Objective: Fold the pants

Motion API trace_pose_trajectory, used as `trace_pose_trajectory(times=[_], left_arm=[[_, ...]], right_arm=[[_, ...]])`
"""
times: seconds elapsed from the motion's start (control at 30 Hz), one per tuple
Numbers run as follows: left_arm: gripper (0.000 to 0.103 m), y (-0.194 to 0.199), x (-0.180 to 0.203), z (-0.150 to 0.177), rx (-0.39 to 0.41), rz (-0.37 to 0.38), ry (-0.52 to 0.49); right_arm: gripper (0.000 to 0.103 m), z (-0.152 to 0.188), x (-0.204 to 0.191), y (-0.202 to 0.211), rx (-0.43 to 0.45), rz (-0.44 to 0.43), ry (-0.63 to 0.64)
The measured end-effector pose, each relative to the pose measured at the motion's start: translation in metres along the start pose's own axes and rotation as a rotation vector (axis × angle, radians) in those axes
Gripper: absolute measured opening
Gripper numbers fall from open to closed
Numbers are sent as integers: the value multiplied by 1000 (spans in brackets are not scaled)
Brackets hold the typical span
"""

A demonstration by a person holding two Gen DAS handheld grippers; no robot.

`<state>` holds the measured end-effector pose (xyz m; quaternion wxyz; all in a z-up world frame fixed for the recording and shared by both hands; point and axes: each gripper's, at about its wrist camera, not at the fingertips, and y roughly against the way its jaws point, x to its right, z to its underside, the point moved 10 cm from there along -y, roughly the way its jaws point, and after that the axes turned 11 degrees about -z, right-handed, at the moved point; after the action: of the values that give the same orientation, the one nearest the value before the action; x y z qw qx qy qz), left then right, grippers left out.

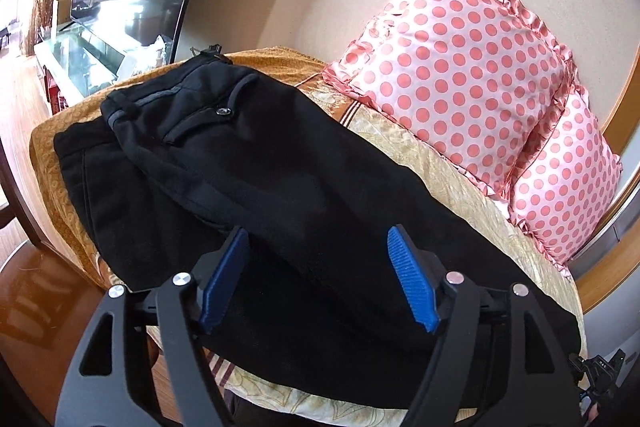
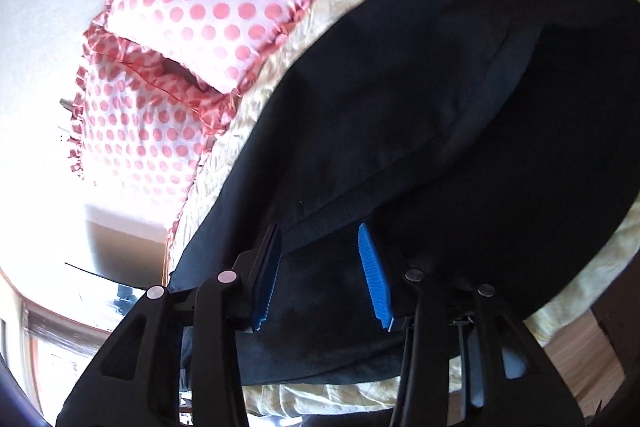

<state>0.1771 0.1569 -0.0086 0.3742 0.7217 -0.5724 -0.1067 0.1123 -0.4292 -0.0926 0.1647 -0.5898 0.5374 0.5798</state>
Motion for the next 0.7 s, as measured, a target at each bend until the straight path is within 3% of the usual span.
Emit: trace_pose_trajectory(times=[0.1,0.3,0.43,0.6,0.7], left_arm=[[79,4,-1,-3,20,1,1],[80,1,3,1,7,9,-11],[80,5,1,0,22,4,-21],[83,13,-5,-6,55,-9,-17],[83,16,-5,-8,61,-8,-10]], right_arm=[[41,-5,1,1,40,1,-24],[38,-22,3,-5,131,1,-32],[6,-22,8,-6,144,-25,-57],[3,-25,-3,15,195,-104,-33],[4,-20,-1,17,124,-52,-30]])
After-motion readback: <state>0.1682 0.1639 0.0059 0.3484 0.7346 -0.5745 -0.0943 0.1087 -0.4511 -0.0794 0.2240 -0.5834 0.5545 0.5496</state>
